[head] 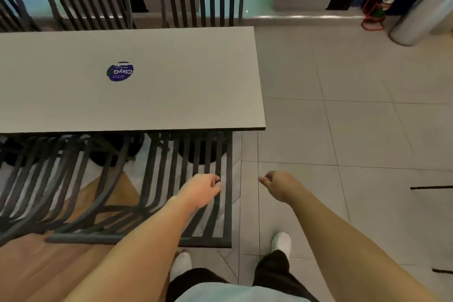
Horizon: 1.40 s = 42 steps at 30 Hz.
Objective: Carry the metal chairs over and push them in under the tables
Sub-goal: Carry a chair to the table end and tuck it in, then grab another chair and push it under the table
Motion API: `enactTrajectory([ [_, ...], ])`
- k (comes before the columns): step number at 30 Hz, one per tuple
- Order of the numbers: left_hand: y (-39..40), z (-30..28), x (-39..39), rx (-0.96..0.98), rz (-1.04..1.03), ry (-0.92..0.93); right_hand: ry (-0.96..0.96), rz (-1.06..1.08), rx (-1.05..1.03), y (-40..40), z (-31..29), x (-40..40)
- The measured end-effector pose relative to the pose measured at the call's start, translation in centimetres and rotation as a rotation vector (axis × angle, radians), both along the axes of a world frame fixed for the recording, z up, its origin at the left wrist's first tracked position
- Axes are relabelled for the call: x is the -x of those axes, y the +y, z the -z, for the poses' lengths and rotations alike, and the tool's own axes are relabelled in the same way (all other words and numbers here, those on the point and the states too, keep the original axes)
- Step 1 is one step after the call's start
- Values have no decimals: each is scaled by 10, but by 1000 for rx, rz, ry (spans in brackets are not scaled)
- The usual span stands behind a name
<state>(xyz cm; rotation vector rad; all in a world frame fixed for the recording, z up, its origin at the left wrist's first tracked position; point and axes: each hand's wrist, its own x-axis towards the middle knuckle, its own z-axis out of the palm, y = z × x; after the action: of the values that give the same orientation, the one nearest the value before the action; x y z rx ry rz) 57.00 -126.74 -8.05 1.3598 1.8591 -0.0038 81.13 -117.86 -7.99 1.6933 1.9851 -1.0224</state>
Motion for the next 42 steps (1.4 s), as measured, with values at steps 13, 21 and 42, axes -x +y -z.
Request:
enactTrajectory([
  [13, 186, -25, -177, -139, 24, -19, -17, 21, -62, 204, -26, -180],
  [21, 316, -16, -163, -182, 12, 54, -27, -63, -11, 320, -25, -153],
  [42, 706, -10, -68, -174, -45, 92, -11, -150, -75, 739, -34, -60],
])
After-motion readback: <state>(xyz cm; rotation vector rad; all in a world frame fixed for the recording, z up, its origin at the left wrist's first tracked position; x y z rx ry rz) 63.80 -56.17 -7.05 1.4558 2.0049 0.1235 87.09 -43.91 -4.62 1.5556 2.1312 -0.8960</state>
